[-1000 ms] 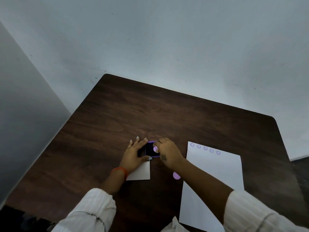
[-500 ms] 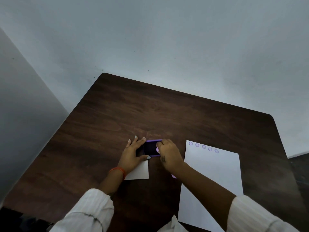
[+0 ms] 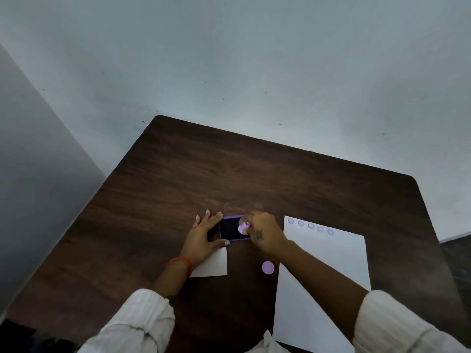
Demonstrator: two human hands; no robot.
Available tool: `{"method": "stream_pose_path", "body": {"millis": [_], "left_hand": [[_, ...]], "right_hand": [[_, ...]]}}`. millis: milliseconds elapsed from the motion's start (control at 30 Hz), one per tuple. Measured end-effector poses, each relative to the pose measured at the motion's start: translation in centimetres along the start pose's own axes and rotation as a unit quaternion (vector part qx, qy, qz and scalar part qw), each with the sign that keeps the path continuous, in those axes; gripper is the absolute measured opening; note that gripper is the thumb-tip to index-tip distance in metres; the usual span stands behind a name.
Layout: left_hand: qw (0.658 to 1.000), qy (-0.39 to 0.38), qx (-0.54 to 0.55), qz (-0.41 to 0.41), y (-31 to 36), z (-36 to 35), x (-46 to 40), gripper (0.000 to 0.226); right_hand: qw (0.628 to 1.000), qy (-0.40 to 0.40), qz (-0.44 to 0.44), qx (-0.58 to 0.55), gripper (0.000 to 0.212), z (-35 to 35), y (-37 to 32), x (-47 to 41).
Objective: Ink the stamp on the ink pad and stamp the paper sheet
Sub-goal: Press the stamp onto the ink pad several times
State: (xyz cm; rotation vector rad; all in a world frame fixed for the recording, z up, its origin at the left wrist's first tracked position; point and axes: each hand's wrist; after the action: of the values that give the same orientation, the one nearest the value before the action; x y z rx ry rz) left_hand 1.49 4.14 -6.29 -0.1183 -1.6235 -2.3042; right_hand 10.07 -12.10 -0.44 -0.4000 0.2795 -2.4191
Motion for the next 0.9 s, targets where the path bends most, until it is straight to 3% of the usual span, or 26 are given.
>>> {"method": "stream_pose_path", "body": {"millis": [67,133,267,467,700,900], "left_hand": [[1.0,0.0,0.001,-0.009,0.1,0.1,0.0,0.077],[1.0,-0.001,0.002,-0.012,0.1,0.1,0.0,0.077],[1.0,-0.001,0.002,-0.007,0.0,0.0,0.0,0.077],[0.999,0.004,-0.001,-0.049,-0.1,0.0,0.0,0.074],[0.999,-0.003,-0.008,-0.048,-0.1,0.1,0.0,0.073],[0.999,-0.006,-0.012,-0.042,0.0,0.0,0.0,0.074]], "right_hand": [[0.996,-0.083,-0.037,-0.007,0.023,1.3,0.3,-1.0],[0.989,-0.13,-0.021,0.068,0.027,1.4,0.4,-0.9],[0.984,-0.039,0.066,0.163,0.028,-0.3,0.8,0.9],[0.992,0.022,-0.008,0.122,0.024,-1.6,0.0,0.4],[0.977,-0.032,0.146,0.151,0.026,0.1,2.5,-0.5],[0.994,0.022,0.024,0.103,0.023,-1.5,0.8,0.4]]}}
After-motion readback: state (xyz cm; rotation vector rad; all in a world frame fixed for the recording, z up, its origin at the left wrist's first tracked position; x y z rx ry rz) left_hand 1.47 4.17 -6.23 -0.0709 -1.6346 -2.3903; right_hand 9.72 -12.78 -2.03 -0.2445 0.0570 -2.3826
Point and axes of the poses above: each hand's wrist, its own x-axis away from the middle knuckle, its own z-axis out of the back of the hand, y = z × x, and after that the axes turned 12 degrees about x, right-handed
